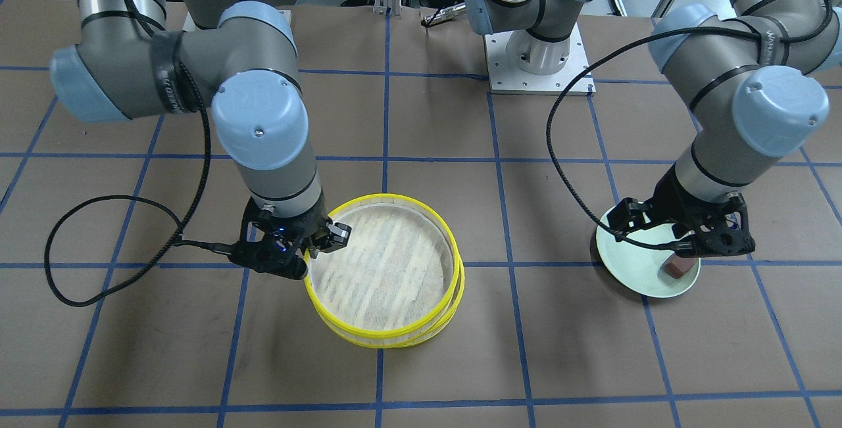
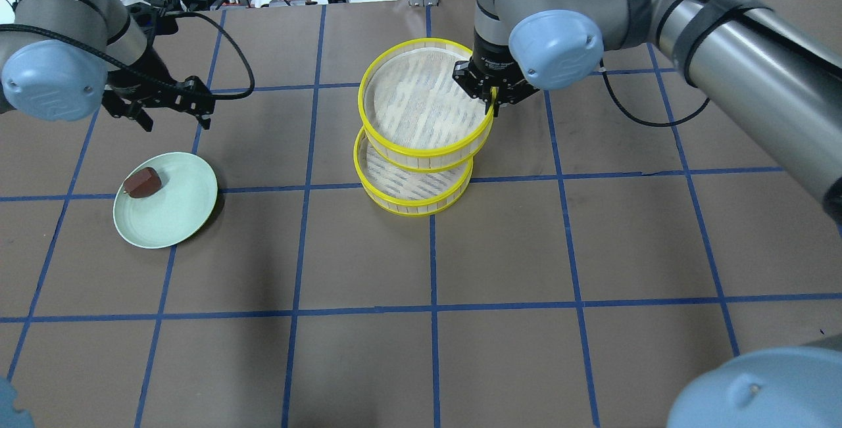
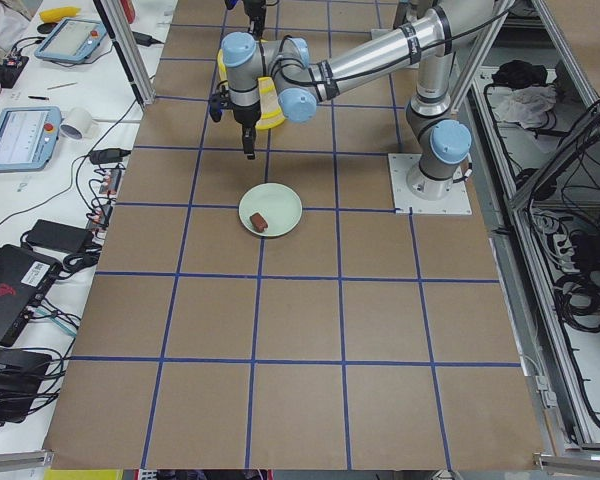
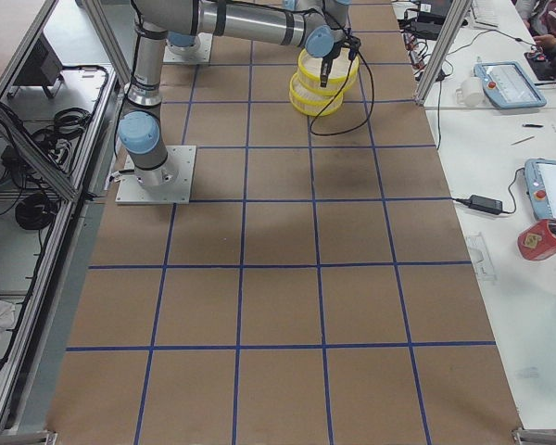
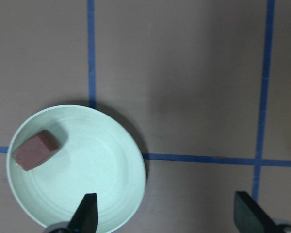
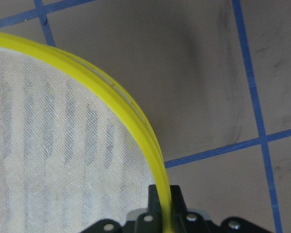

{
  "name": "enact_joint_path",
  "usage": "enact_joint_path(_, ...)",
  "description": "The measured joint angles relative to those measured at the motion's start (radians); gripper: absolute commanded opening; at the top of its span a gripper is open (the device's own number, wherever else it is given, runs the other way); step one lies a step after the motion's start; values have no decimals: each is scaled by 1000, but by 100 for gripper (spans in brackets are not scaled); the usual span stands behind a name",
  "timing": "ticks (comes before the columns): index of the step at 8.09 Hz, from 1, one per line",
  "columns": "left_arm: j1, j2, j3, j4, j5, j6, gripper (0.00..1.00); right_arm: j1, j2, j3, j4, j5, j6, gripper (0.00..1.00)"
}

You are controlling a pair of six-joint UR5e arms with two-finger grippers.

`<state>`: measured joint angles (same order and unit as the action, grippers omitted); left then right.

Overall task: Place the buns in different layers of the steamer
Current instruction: 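Set the top tier on the lower tier with the right while the left returns, then grasp the brown bun on the plate with the left gripper and lift it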

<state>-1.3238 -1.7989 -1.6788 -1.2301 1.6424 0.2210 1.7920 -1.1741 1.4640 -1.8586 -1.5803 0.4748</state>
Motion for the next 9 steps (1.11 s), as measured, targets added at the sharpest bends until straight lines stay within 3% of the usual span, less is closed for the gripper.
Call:
enact_joint_path(3, 110, -9, -41, 1, 35, 185, 100, 38, 44, 10, -24, 0, 9, 14)
enact_joint_path(9, 166, -161, -45, 125, 106, 426, 100, 43, 67, 26, -27, 0, -11, 14)
